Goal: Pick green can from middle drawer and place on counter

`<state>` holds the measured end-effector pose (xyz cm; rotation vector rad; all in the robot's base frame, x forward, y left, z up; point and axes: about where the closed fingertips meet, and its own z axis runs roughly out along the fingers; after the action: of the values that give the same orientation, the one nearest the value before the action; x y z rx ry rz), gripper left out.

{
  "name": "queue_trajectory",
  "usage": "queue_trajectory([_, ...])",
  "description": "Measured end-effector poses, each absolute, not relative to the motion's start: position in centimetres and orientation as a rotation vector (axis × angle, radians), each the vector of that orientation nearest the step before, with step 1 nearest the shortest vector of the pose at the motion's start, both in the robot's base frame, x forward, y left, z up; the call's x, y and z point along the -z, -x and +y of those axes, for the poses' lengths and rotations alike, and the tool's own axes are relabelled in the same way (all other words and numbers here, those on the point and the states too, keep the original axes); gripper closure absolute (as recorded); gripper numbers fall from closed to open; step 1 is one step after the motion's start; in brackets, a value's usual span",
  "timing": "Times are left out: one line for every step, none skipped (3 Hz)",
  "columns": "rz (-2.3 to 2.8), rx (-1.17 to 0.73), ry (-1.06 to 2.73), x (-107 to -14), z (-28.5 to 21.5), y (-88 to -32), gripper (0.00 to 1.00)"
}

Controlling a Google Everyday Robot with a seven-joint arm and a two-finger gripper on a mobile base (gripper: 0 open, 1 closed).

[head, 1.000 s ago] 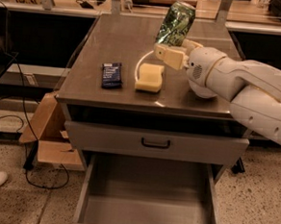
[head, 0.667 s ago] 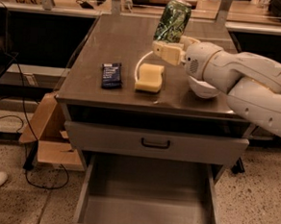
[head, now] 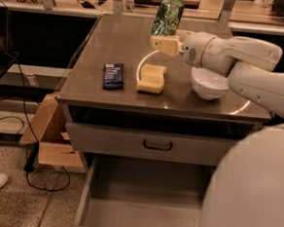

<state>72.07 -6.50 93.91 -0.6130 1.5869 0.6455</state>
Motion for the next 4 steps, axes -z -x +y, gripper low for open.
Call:
queue_trajectory([1.579,-0.656,0.67,-93.9,-5.1,-74.3,1.0])
queue_trajectory([1.578,-0.657,0.673,-93.9,-5.0,-74.4,1.0])
queue_trajectory([1.51,-0.671,0.632,-96.7,-6.4,-76.5,1.0])
queue_trajectory([1.471,-0.672,0.634,-98.7,-6.8,-78.3,1.0])
